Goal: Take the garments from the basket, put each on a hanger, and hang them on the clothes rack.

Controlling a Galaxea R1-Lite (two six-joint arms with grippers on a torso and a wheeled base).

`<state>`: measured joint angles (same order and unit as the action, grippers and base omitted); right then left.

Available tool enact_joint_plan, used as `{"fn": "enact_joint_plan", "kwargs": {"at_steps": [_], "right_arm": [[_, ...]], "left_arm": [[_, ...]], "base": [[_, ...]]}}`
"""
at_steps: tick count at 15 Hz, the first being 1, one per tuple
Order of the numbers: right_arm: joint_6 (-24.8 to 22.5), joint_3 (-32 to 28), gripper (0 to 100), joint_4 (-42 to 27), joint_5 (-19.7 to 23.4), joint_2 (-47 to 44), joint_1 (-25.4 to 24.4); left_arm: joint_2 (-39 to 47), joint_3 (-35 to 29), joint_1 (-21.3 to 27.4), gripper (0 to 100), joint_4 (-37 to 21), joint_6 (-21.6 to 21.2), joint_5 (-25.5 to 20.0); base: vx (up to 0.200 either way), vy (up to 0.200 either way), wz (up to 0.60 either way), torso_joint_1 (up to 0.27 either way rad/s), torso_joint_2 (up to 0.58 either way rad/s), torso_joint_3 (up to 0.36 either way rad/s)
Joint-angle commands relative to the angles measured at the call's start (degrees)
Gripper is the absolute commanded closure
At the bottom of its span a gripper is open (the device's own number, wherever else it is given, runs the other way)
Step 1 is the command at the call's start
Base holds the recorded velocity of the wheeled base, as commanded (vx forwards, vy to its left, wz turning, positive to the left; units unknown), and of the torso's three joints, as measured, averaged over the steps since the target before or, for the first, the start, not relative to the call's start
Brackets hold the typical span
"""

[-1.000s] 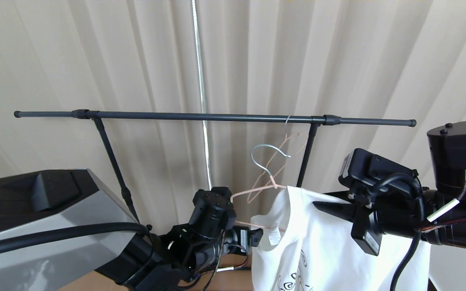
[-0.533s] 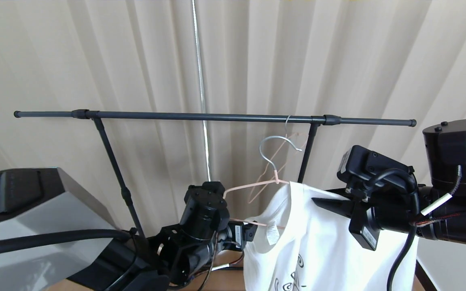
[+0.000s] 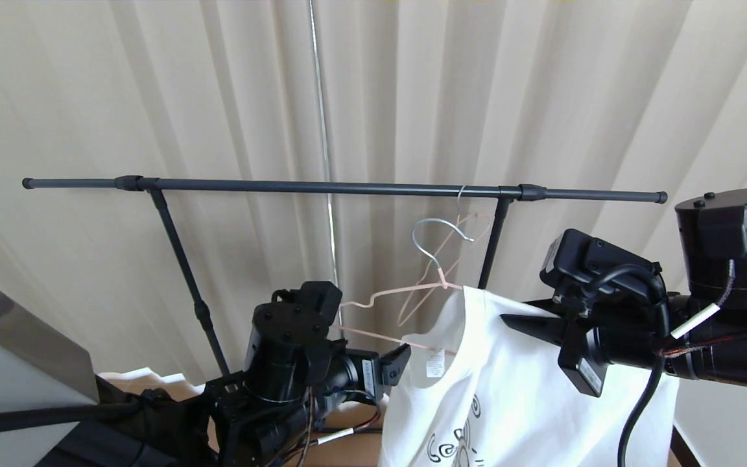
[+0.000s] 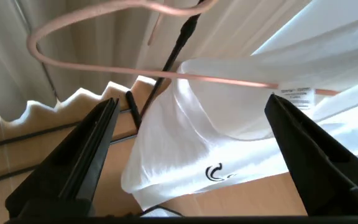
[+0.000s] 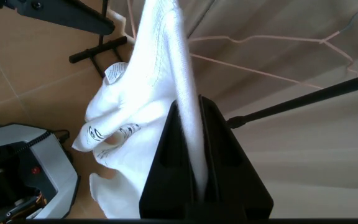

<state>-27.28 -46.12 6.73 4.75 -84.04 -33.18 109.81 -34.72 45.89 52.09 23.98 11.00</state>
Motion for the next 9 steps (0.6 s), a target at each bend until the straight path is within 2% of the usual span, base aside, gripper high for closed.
{"fn": "enact_joint_plan", "kwargs": {"at_steps": [1, 3, 4, 6, 9], "right_arm": [[0.04, -0.03, 100, 0.04, -0.01, 0.19, -0.04], [1.79, -0.38, 100, 1.01, -0.01, 0.19, -0.04], [2.94, -0.38, 100, 2.06, -0.1, 0.28, -0.04], [4.17, 0.15, 100, 4.17, -0.01, 1.34, -0.13], [4.43, 0.59, 100, 4.61, 0.17, 3.89, -0.39]], "left_arm": [[-0.48, 1.94, 0.35, 0, 1.26, -0.51, -0.01], [-0.39, 6.07, 0.61, 0, 6.18, -0.6, -1.94], [-0.39, 7.56, -0.01, 0, 8.64, 0.1, -4.76], [-0.21, 8.97, -0.53, 0, 9.7, 6.61, -6.6], [0.84, 8.62, -0.97, 0, 9.7, 12.32, -6.51]], "base": [[0.0, 0.0, 0.0, 0.0, 0.0, 0.0], [0.0, 0.0, 0.0, 0.0, 0.0, 0.0], [0.0, 0.0, 0.0, 0.0, 0.0, 0.0], [0.0, 0.0, 0.0, 0.0, 0.0, 0.0], [0.0, 0.0, 0.0, 0.0, 0.0, 0.0]]}}
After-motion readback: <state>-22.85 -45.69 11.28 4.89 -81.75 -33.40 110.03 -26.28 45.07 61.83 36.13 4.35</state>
